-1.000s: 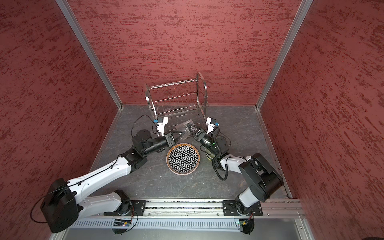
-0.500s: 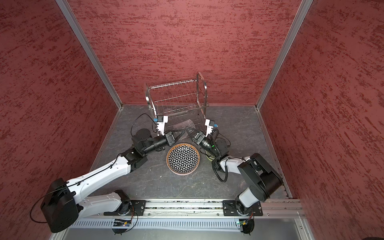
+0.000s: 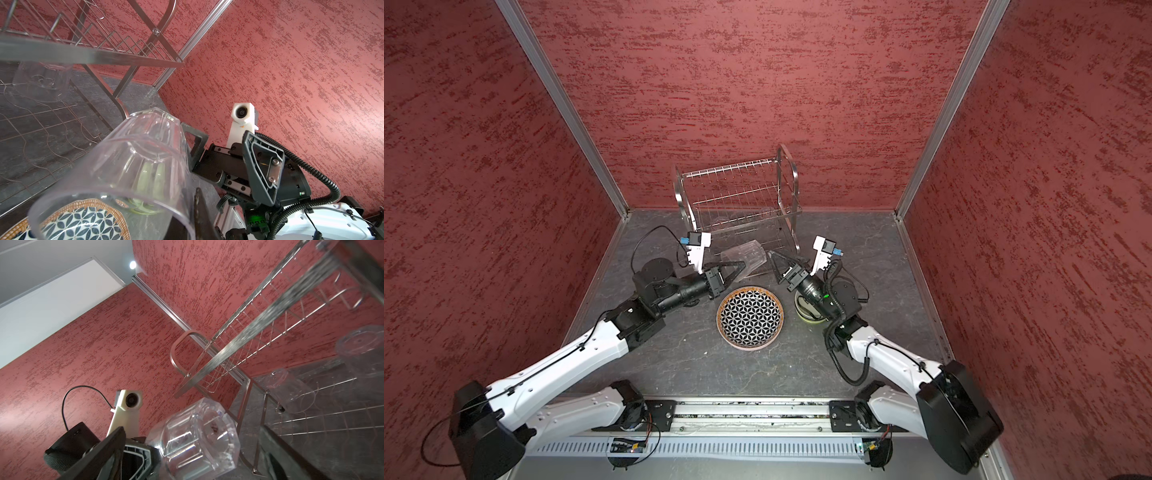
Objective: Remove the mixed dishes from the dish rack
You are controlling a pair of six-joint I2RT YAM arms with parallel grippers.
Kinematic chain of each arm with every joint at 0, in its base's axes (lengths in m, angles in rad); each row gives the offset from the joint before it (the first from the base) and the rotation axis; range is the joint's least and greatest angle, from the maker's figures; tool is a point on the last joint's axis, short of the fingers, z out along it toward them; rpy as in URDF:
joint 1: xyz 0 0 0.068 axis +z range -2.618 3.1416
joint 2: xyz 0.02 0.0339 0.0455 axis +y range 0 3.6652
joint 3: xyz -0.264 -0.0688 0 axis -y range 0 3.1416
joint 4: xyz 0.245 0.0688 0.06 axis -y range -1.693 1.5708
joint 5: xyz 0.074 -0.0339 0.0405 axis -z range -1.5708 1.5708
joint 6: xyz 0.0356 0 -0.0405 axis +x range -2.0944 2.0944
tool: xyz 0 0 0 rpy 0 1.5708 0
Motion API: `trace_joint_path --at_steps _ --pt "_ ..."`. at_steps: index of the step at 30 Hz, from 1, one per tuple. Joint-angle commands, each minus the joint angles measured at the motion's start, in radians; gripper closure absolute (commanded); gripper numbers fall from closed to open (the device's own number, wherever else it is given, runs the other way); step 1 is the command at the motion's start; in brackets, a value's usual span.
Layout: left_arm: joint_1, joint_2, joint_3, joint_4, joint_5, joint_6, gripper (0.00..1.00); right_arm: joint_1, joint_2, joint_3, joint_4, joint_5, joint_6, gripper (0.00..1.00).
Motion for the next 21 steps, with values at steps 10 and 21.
trace_joint_path --at_steps 10,21 --pt "0.000 -0.165 0.191 -0.611 -0.268 0.130 1.00 0.001 -0.049 0.014 -0.275 0.124 -0.131 0.01" --pt "0.000 -0.136 0.299 -1.124 -0.415 0.139 1.00 0.001 -0.046 -0.035 -0.207 0.126 -0.119 0.01"
